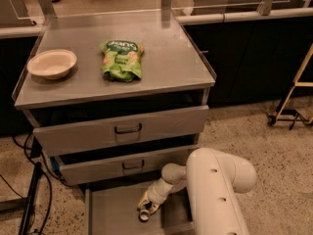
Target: Place redbull can into bottom drawer
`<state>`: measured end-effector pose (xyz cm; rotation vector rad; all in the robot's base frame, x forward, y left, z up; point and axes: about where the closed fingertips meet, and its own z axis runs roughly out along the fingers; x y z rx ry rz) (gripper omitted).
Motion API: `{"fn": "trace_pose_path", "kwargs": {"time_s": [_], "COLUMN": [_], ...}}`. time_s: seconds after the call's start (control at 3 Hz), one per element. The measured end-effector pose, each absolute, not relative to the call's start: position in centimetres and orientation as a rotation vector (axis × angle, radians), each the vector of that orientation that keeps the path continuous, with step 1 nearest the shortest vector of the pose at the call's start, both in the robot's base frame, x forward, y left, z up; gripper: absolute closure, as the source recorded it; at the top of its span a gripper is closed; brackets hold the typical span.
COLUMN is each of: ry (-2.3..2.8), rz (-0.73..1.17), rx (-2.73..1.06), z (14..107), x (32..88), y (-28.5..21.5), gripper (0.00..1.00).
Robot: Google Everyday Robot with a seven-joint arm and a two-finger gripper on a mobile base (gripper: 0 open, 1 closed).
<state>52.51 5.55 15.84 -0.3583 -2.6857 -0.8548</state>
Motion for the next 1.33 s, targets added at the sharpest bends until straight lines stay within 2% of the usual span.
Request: {"fn": "trace_pose_path", "kwargs": {"time_s": [1.33], "ry": [-2.708], "rz": [-0.846], "rx": [-0.461], "z": [14.4], "x": [51.0], "y": [5.9], "gripper": [1.00]}}
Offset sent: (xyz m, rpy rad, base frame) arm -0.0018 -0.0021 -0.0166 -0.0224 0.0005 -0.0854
